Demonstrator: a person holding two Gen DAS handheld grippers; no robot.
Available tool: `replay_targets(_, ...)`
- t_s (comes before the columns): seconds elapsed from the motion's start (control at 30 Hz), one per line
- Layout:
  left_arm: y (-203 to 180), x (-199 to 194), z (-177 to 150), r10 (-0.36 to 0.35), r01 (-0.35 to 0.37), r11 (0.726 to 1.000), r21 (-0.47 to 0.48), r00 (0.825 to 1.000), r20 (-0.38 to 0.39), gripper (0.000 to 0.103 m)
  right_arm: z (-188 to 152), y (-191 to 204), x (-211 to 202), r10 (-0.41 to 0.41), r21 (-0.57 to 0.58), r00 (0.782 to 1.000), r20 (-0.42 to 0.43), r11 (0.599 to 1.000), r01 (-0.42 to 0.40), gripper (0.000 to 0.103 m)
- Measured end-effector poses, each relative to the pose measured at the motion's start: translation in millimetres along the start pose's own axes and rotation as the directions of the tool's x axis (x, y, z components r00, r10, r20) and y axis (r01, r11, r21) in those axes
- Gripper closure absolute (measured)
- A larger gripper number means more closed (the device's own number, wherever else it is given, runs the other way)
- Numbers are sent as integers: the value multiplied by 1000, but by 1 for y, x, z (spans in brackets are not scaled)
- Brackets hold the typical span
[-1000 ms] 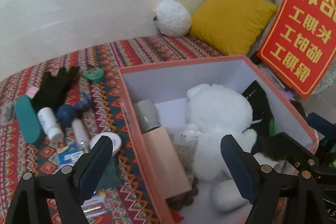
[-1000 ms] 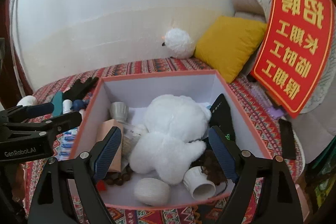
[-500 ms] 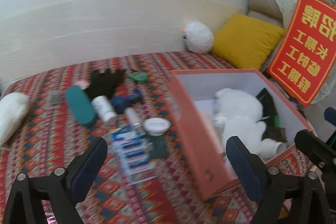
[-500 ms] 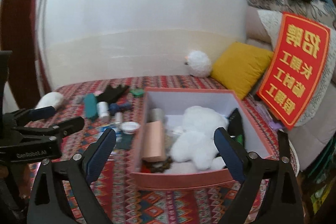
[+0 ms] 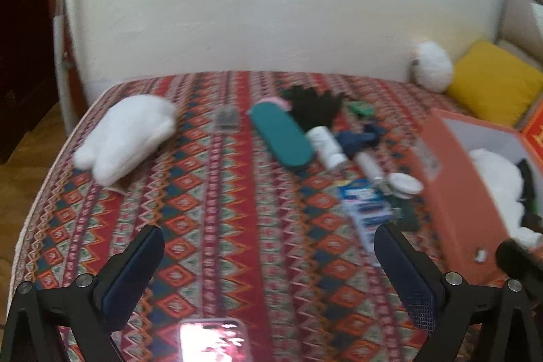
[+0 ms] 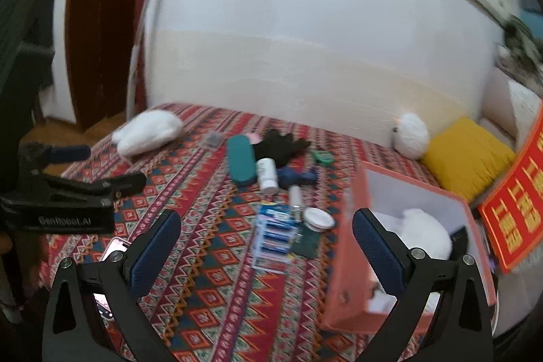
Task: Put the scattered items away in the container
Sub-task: 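Move both tools back toward the remaining items on the bed, then grasp the clear box of dark pieces with the left gripper while the right grasps the white bottle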
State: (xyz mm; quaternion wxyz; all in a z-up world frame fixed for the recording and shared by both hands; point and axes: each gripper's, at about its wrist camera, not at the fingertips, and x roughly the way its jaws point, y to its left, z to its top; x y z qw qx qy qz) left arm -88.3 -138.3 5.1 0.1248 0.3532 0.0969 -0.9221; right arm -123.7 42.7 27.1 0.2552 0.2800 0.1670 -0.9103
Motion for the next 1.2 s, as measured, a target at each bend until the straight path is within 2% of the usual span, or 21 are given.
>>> replay_targets(0.07, 11, 14, 5, 9, -9, 1000, -20, 1000, -15, 1, 2, 9, 23, 19, -14, 999, -30, 1000, -19, 2)
replay_targets(0.13, 22, 30, 13, 7, -8, 999, -44, 1000, -25, 1, 4, 11, 45, 40, -10, 998, -49, 999, -40, 12)
replay_targets(0.2, 28, 48, 22, 4, -6, 998, -65, 1000, -31, 1, 6, 8, 69, 56, 7, 996, -72, 998, -56, 16)
replay_targets(0.37, 35, 126, 51, 25, -32, 997, -71, 995, -93, 1, 10, -11, 135, 74, 90, 988, -134, 994, -62, 16)
replay_targets(0.5, 35, 185, 70, 18, -23, 999, -43, 993, -119, 1, 11, -27, 197, 81, 139, 977, -197, 989, -54, 16)
replay_targets(0.63, 29, 246, 84, 54, -49, 998, 43, 992, -117, 1, 8, -36, 265, 78, 153, 958, -277, 987, -36, 26)
replay_targets(0.83, 34, 329, 97, 62, -53, 997, 57, 983, -175, 4, 2, -44, 339, 60, 161, 943, -327, 987, -7, 28)
replay_targets(0.97, 38, 370, 105, 62, -57, 998, 35, 983, -172, 12, 5, -43, 372, 86, 168, 934, -347, 985, -29, 35)
replay_targets(1.0, 37, 375, 106, 65, -59, 997, 39, 985, -159, 18, 6, -43, 378, 96, 172, 932, -348, 984, -37, 40)
replay_targets(1.03, 37, 372, 108, 58, -54, 998, 32, 987, -150, 25, 9, -44, 377, 107, 175, 937, -331, 983, -51, 56)
replay_targets(1.07, 38, 368, 110, 50, -47, 999, 24, 989, -142, 48, 11, -44, 376, 118, 171, 938, -325, 983, -64, 57)
replay_targets(1.2, 40, 351, 117, 20, -21, 1000, -9, 994, -108, 48, 10, -43, 353, 125, 170, 944, -306, 983, -75, 59)
